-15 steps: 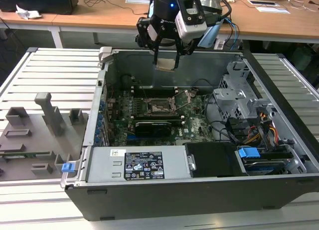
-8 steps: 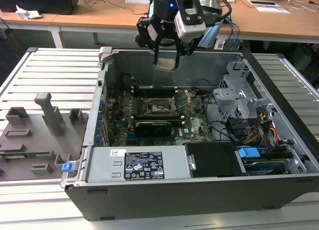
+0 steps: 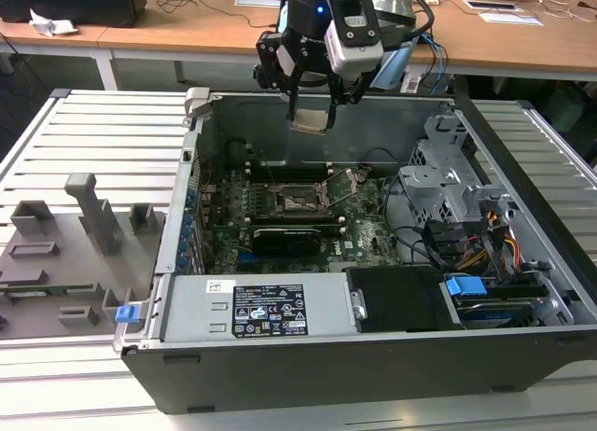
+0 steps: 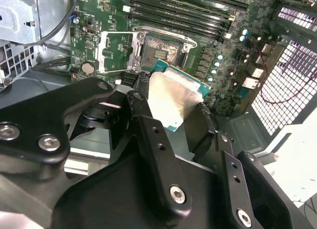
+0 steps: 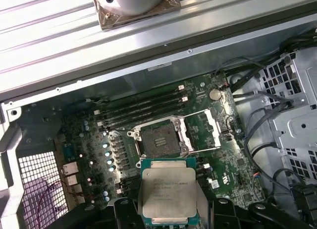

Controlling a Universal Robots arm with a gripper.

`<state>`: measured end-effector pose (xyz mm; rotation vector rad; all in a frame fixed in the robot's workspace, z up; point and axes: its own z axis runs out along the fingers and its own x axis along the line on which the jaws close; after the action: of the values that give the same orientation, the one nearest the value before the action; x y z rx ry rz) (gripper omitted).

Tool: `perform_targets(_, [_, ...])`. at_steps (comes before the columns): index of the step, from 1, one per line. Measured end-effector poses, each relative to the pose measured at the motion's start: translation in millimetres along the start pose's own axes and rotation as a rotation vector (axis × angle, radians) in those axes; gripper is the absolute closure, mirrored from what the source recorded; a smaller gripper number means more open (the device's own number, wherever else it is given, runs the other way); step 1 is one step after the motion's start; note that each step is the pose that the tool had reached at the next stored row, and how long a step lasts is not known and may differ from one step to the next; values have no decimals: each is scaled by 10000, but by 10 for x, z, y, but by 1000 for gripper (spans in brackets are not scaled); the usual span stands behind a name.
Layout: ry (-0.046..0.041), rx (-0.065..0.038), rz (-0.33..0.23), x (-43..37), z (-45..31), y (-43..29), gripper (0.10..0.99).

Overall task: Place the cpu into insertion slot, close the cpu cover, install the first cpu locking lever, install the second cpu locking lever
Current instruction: 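Place the cpu into insertion slot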

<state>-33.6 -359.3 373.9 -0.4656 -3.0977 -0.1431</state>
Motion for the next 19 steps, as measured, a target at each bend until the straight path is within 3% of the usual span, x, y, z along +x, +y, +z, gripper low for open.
perform_targets(19, [-58, -13, 656, 2, 0, -1, 561])
